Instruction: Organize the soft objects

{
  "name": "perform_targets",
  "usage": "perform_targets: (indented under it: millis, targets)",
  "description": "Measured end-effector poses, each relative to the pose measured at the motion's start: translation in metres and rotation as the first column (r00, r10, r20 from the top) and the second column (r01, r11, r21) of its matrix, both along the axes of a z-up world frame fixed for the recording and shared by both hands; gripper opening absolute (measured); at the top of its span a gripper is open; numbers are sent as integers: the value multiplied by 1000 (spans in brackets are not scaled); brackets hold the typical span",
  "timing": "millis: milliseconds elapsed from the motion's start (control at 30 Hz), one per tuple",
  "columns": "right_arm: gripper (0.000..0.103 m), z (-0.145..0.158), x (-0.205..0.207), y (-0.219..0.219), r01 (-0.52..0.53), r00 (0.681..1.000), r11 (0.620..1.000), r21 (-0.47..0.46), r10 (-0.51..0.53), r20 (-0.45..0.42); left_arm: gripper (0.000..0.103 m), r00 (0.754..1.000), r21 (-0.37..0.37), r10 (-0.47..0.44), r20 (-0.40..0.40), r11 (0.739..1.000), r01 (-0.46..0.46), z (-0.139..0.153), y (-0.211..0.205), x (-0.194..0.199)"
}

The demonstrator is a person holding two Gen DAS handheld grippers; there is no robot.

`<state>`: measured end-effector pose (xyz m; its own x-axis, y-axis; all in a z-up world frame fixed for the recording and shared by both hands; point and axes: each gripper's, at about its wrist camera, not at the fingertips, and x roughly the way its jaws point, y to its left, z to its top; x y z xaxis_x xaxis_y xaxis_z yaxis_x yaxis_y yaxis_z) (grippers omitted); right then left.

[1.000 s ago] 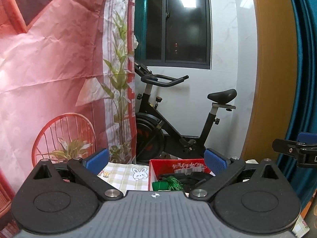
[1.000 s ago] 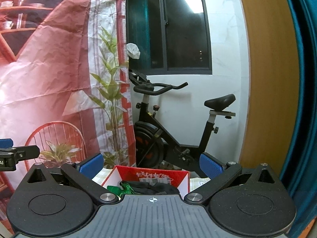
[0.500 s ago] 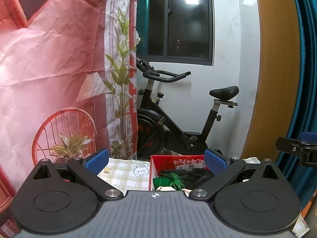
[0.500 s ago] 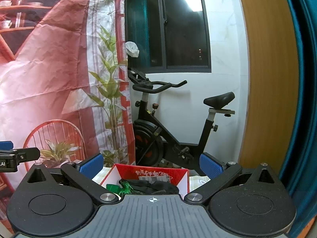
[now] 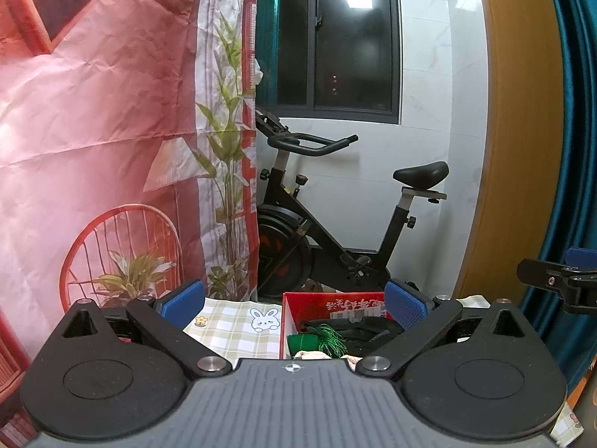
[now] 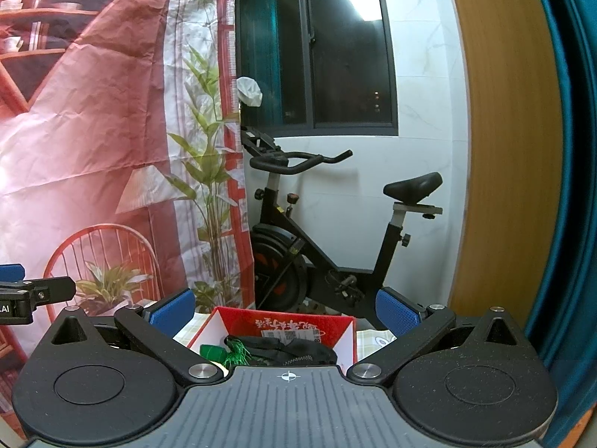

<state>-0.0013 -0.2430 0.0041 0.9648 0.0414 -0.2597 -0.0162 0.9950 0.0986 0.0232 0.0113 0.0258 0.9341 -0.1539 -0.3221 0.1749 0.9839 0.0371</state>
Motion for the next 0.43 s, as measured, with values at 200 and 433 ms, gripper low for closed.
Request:
perform_targets:
  millis: [200,433]
  targets:
    - [103,0,0,0,-1,1000,1000,0,1,0,103,1000,0,-2,4,1000,2,0,-1,1]
    - [103,-1,2,0,-2,1000,1000,-1,2,-2,103,1000,-2,-2,2,1000,2,-1,-1,1]
